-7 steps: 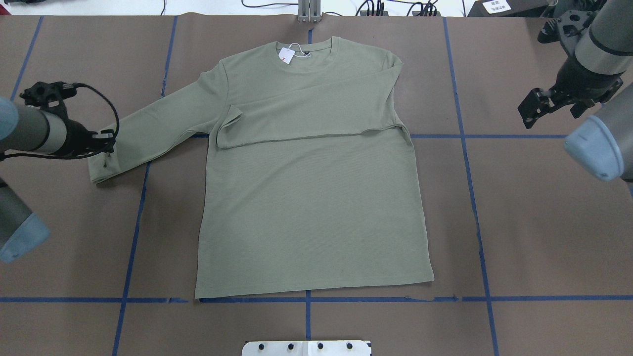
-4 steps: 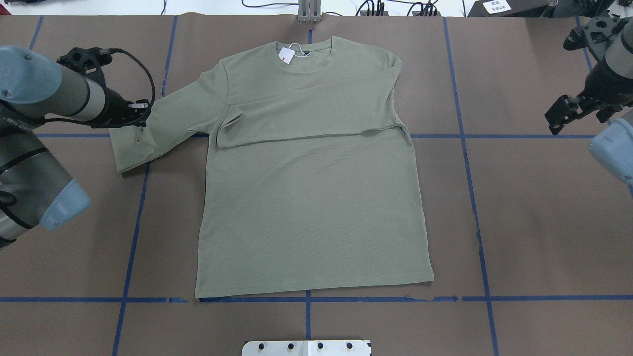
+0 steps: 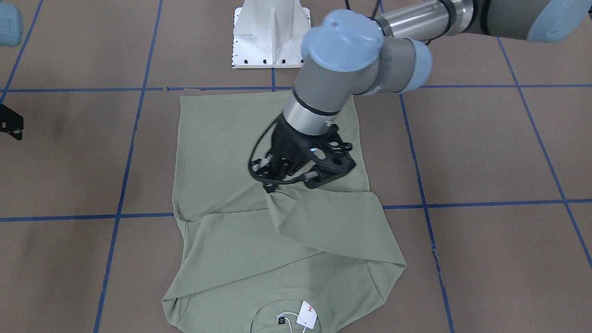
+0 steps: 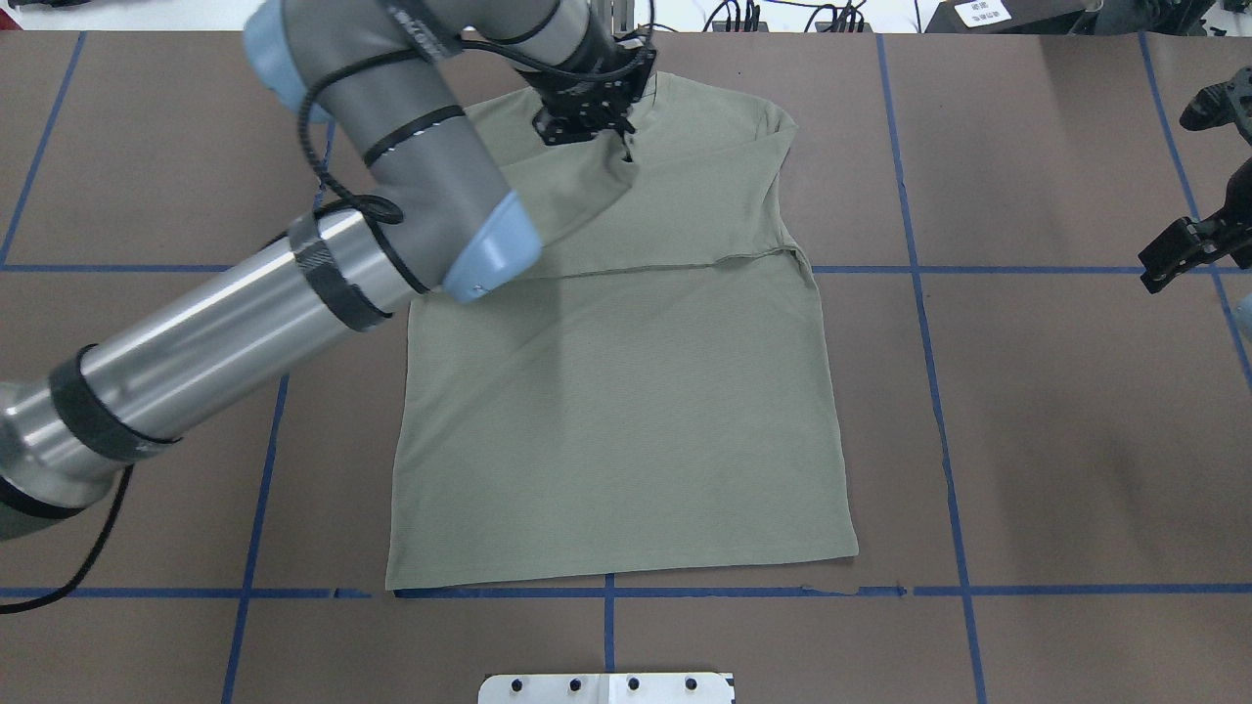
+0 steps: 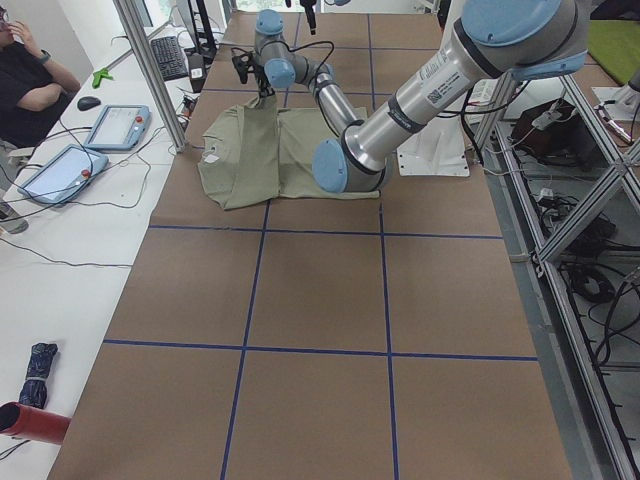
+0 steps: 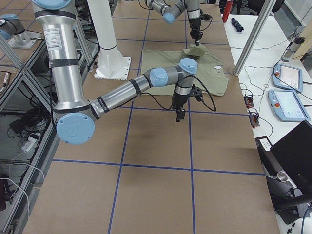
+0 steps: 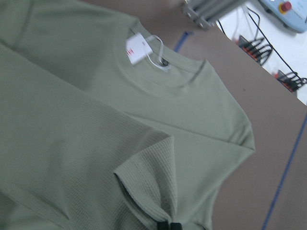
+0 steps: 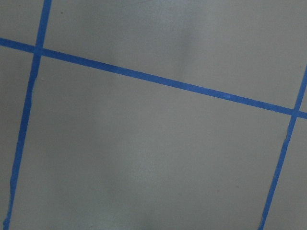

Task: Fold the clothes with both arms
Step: 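Carry the sleeve with the left gripper across the shirt toward the far shoulder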

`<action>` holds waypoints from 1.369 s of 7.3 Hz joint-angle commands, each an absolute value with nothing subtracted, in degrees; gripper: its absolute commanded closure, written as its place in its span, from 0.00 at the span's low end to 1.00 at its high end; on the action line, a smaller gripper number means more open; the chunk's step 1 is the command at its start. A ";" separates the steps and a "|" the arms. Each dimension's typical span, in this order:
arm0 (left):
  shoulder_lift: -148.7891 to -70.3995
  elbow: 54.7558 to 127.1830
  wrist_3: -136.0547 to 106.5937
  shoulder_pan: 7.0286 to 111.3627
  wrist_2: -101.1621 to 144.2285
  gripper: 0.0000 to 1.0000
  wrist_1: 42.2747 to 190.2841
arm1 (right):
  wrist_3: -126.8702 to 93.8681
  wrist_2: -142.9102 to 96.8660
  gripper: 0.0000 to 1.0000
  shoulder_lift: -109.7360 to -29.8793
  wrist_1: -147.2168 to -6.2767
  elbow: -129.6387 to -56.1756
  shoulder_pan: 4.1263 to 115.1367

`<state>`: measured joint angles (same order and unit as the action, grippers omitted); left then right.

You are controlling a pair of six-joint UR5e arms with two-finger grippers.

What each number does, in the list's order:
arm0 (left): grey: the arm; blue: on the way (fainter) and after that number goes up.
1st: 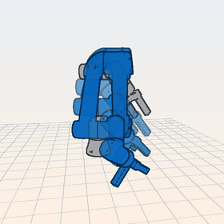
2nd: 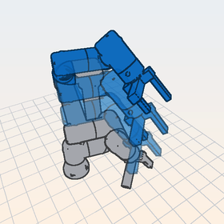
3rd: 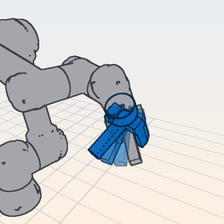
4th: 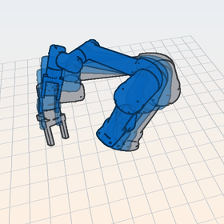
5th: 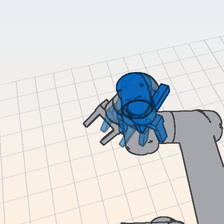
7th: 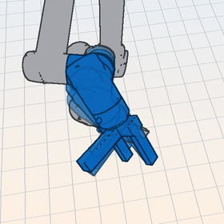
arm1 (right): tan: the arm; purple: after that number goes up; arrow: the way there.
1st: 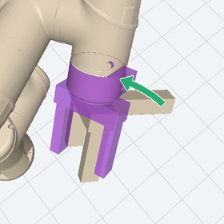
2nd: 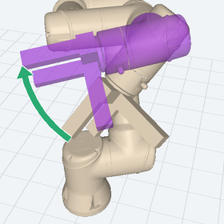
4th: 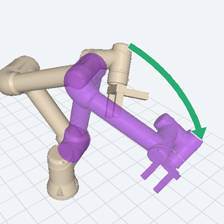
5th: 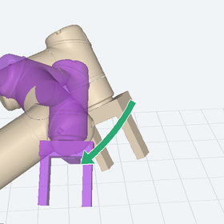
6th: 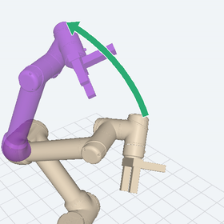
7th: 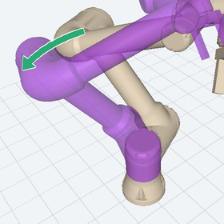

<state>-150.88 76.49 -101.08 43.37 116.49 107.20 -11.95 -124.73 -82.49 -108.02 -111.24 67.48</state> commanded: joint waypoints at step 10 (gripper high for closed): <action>-154.38 70.17 -99.35 33.22 105.03 0.01 119.98 | -13.62 -128.03 0.00 -80.95 -104.78 -109.96 67.41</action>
<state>-157.98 65.93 -102.70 33.00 105.15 120.23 -13.59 -126.03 -80.95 -106.44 -110.61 67.41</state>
